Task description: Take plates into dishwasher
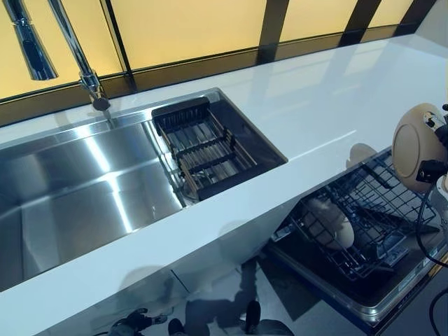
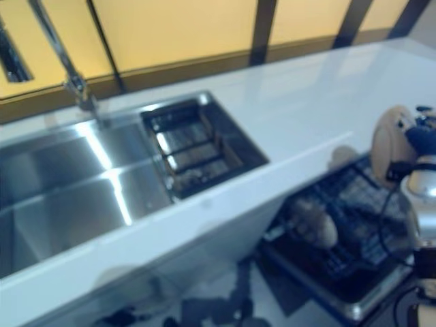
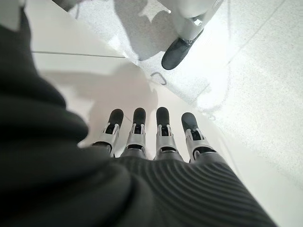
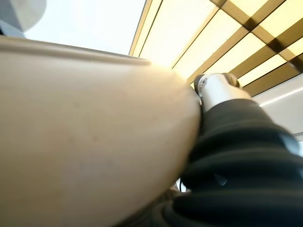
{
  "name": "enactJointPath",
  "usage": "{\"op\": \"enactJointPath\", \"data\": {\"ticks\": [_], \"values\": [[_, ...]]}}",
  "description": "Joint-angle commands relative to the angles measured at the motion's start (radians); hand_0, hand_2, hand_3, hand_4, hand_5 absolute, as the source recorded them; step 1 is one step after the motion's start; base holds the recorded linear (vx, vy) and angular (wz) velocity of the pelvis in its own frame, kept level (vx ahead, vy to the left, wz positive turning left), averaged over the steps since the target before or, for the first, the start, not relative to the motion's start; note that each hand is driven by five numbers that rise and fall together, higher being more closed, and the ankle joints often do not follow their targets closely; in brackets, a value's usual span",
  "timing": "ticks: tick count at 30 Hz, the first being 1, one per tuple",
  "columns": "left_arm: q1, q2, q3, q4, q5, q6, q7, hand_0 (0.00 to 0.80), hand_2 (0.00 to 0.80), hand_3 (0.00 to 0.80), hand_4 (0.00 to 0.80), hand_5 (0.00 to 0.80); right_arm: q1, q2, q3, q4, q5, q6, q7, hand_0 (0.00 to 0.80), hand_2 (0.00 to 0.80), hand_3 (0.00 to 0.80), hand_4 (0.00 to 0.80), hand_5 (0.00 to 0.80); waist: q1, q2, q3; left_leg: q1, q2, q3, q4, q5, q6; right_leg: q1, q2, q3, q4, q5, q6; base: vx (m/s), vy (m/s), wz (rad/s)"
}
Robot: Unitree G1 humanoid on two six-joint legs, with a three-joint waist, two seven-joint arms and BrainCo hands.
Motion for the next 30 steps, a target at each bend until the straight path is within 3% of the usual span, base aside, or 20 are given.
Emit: {"op": "enactJointPath", "data": {"ticks": [1, 15, 30], "values": [[-0.060, -0.007, -0.001, 0.049, -0.025, -0.029, 0.018, 0.000, 0.000, 0.000, 0.000, 0.000, -0.034, -0.046, -0.064, -0.003, -0.031, -0.036, -0.004, 0.800, 0.800, 0.800, 0.800, 0.800, 0.015, -0.007, 0.012, -0.005, 0.012, -0.035, -0.002, -0.020, 0.027, 0.007, 0.022, 0.023, 0.145, -0.134, 0.007, 0.000, 0.000, 0.00], [-0.061, -0.019, 0.002, 0.062, -0.050, -0.043, 0.019, 0.000, 0.000, 0.000, 0.000, 0.000, 0.056, -0.032, -0.128, 0.004, -0.017, -0.050, -0.041, 0.800, 0.800, 0.800, 0.800, 0.800, -0.014, 0.005, 0.014, -0.007, 0.025, -0.018, -0.002, -0.013, 0.013, 0.003, 0.026, 0.030, 0.144, -0.143, -0.003, 0.000, 0.000, 0.00], [-0.072, -0.011, -0.004, 0.052, -0.049, -0.049, 0.017, 0.000, 0.000, 0.000, 0.000, 0.000, 0.136, -0.005, -0.148, 0.083, -0.028, -0.057, 0.024, 0.800, 0.800, 0.800, 0.800, 0.800, -0.034, 0.022, 0.028, -0.014, 0.031, -0.001, -0.002, -0.007, -0.003, -0.001, 0.024, 0.036, 0.127, -0.138, -0.003, -0.022, -0.022, -0.04]]}}
